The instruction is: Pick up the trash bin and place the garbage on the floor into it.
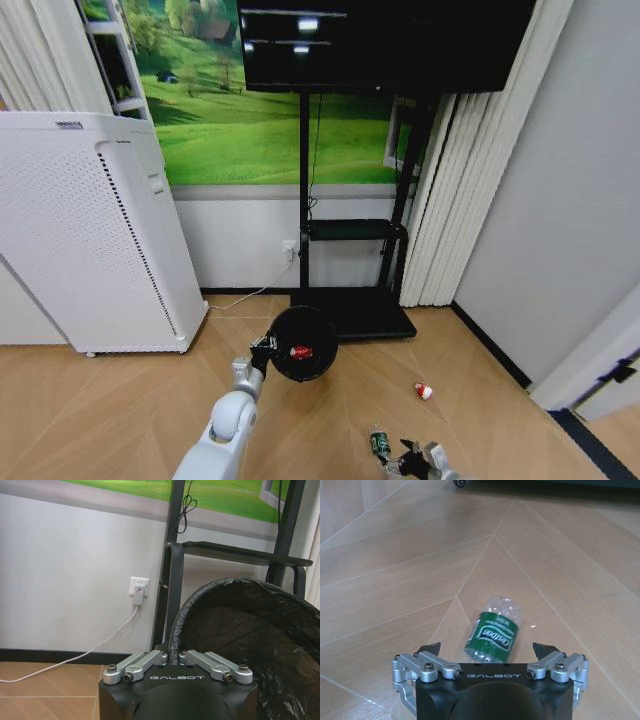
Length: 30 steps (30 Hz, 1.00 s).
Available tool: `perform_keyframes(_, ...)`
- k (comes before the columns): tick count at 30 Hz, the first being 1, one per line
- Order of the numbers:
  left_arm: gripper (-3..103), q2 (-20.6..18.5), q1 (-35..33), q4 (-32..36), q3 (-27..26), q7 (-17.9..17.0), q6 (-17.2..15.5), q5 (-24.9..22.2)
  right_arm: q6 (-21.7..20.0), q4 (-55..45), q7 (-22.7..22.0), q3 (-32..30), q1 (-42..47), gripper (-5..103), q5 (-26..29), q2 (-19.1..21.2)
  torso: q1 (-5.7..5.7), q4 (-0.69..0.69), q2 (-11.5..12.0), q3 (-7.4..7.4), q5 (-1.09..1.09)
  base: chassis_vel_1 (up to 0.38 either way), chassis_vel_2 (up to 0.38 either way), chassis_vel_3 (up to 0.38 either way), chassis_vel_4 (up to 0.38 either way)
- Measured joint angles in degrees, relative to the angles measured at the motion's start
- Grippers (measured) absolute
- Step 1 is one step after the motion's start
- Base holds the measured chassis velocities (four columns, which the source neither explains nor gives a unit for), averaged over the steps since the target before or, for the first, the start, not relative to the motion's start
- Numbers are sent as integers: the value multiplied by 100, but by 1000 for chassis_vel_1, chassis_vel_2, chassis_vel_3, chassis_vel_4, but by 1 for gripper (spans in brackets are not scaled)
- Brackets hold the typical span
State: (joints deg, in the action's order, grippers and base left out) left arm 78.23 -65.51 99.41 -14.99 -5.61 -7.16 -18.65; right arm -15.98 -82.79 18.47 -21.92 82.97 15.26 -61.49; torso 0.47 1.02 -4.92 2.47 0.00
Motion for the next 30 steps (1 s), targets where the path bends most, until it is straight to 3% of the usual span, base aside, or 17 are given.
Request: perform_keyframes(30, 4, 26, -11, -10, 52, -109, 14, 135, 301, 630, -147, 187, -348, 100, -402, -561, 0, 0, 0, 0, -1, 0, 0, 0, 0)
